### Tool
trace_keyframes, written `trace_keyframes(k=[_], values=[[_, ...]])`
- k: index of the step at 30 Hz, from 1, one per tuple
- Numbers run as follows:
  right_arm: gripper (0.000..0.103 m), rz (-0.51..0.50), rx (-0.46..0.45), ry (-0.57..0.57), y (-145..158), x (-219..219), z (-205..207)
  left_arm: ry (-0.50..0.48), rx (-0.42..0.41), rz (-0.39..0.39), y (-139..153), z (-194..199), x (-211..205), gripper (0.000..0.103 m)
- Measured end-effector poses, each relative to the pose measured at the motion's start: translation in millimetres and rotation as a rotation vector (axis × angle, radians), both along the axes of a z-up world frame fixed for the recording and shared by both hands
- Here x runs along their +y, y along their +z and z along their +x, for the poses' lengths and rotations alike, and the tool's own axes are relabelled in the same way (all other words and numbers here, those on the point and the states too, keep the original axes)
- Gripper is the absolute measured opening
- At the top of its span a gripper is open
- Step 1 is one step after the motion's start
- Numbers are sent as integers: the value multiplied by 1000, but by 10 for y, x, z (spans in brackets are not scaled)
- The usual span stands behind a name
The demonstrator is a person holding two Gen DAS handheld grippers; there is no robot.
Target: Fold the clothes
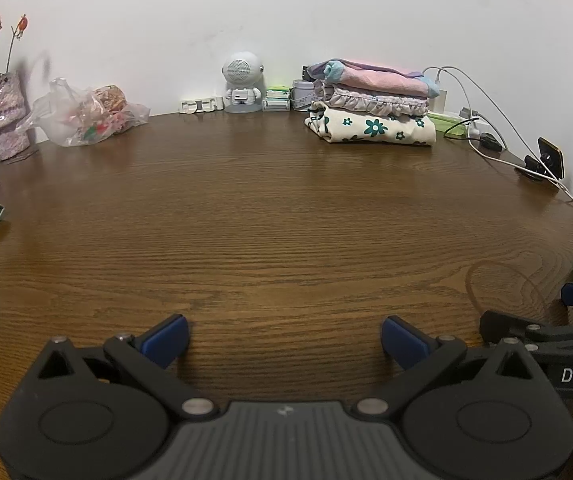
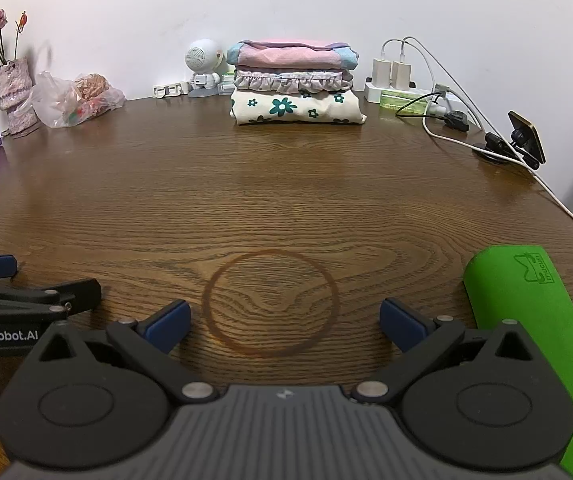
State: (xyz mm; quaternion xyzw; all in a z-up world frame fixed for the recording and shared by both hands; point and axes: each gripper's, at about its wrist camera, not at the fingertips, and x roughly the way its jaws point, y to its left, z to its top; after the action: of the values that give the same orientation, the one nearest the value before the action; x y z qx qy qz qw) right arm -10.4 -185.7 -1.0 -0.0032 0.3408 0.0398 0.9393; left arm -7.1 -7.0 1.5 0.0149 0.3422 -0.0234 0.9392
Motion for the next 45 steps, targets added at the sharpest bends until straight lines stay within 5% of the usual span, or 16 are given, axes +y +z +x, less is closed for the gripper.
trace_keyframes(k=[45], values=[[102,-7,4,-22,20,-35,150,-6,0,-1,-11,102,-18,103]])
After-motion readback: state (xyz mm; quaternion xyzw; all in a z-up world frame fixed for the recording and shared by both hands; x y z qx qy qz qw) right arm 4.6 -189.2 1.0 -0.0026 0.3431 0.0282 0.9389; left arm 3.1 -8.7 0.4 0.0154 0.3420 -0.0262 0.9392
